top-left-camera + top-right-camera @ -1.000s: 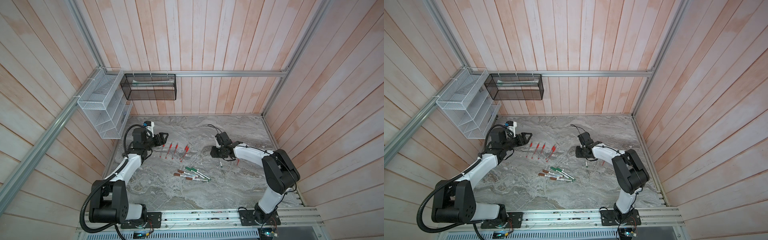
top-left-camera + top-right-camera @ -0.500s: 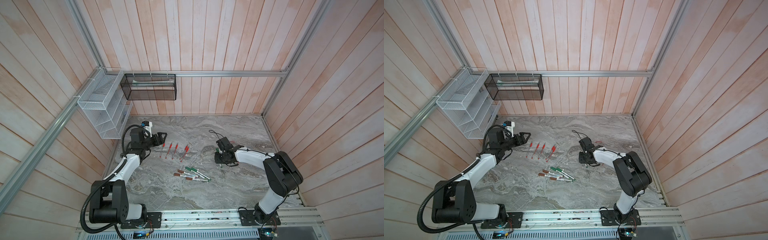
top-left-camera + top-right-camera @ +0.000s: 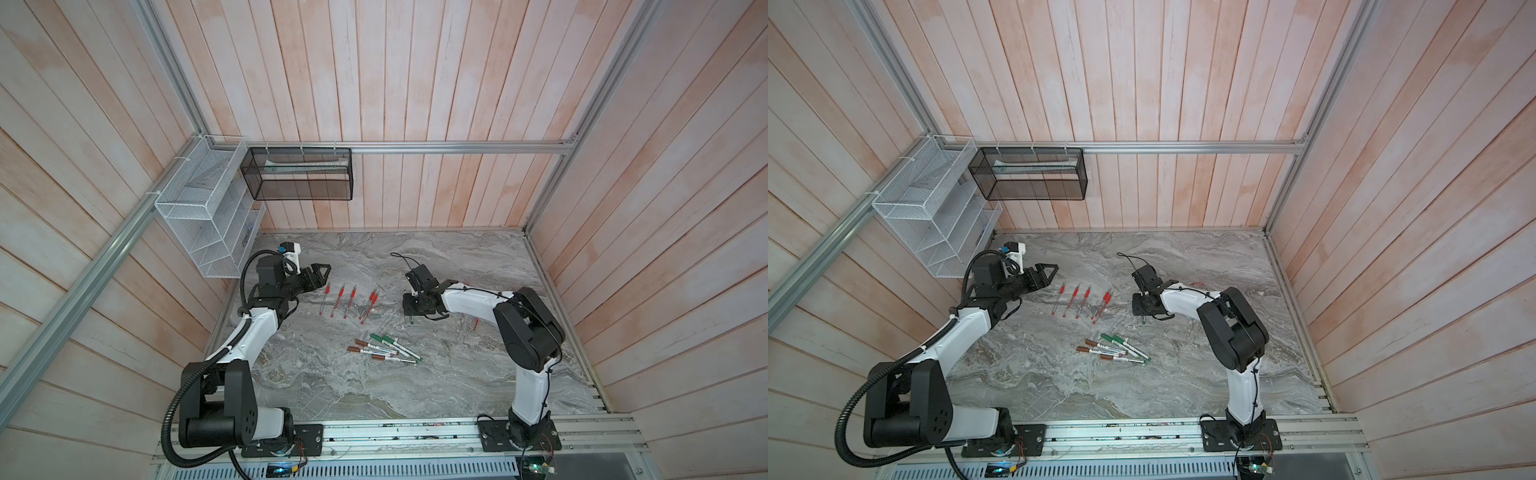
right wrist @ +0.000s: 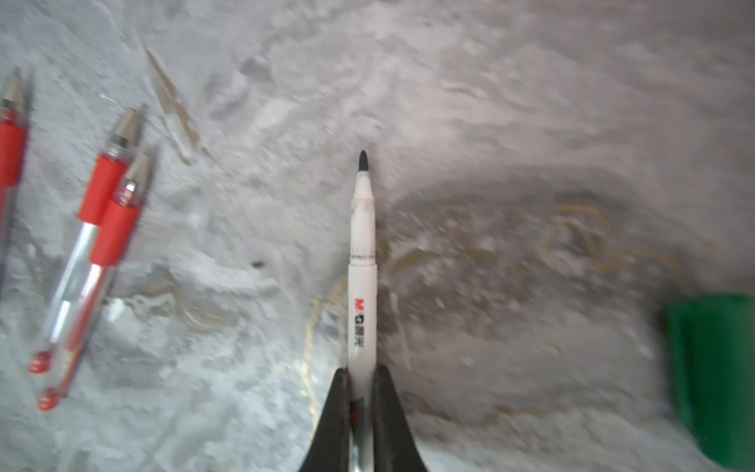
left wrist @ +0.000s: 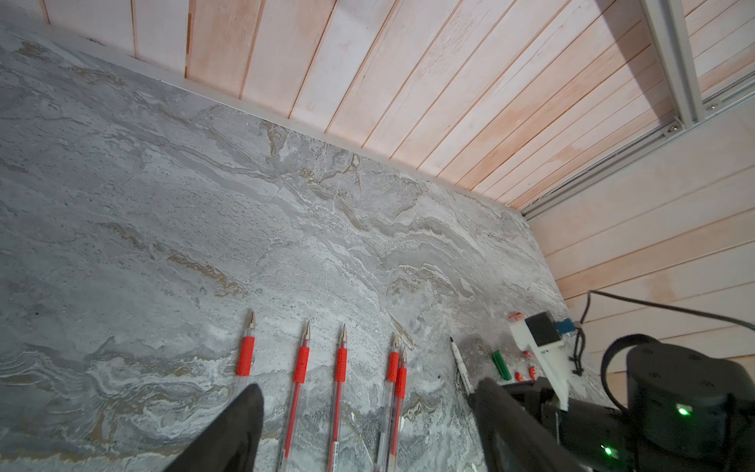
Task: Remove pen caps from pens
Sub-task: Move the pen to the center of the table.
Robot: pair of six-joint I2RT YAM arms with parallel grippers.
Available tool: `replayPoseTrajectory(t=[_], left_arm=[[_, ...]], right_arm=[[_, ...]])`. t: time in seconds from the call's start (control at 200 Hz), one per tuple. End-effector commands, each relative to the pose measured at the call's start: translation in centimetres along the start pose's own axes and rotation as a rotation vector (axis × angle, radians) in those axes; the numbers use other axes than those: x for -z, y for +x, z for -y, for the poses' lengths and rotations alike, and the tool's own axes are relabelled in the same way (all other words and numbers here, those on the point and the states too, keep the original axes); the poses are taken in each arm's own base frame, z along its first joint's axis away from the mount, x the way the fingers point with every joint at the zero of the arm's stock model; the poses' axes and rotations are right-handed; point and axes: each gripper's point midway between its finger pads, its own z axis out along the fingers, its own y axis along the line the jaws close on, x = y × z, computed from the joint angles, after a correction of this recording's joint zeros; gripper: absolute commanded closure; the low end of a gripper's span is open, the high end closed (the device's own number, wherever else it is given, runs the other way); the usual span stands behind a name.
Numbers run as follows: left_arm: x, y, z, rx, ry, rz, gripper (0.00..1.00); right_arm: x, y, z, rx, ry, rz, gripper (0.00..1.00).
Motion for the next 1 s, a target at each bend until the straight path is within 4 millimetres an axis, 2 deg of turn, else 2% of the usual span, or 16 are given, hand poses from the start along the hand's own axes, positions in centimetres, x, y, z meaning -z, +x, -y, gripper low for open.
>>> replayPoseTrajectory(t=[0.0, 0.075, 0.125, 0.24, 0.315, 0.395, 0.495, 0.665, 0.835, 0.995], left_arm=[[0.8, -0.7, 0.5, -0.019, 0.017, 0.036, 0.17], [0.8, -0.8, 0.4, -0.019, 0.013, 0.043, 0.17], [0.9, -0.9, 0.5, -0.013, 0.014, 0.042, 0.17], [1.0, -0.9, 0.6, -0.014, 0.021, 0.043, 0.17], [1.0, -0.8, 0.4, -0.019, 0.018, 0.048, 0.17], [1.1, -1.0, 0.5, -0.011, 0.019, 0.044, 0.17], [1.1, -1.0, 0.4, -0.014, 0.022, 0.047, 0.17], [1.0, -1.0, 0.2, -0.007, 0.016, 0.043, 0.17], [1.0, -1.0, -0.1, -0.012, 0.012, 0.051, 0.17], [1.2, -1.1, -0.2, -0.005, 0.012, 0.05, 0.17]], right_arm=[[-1.6, -0.5, -3.2, -0.03, -0.083, -0.016, 0.94], [-2.2, -0.9, -5.0, -0.021, -0.114, -0.015, 0.93], [-2.2, -1.1, -6.0, -0.01, -0.132, -0.026, 0.88], [-0.5, -1.5, -7.2, 0.039, -0.154, -0.01, 0.72], [0.7, -1.0, -7.5, 0.078, -0.165, -0.011, 0.66], [1.7, 0.6, -7.5, 0.128, -0.158, -0.046, 0.62], [2.3, 3.9, -6.8, 0.196, -0.136, -0.112, 0.61], [3.2, 8.5, -4.1, 0.288, -0.067, -0.217, 0.62], [5.4, 10.7, -4.6, 0.376, -0.112, -0.242, 0.64], [5.7, 11.8, -4.1, 0.368, -0.122, -0.261, 0.66]])
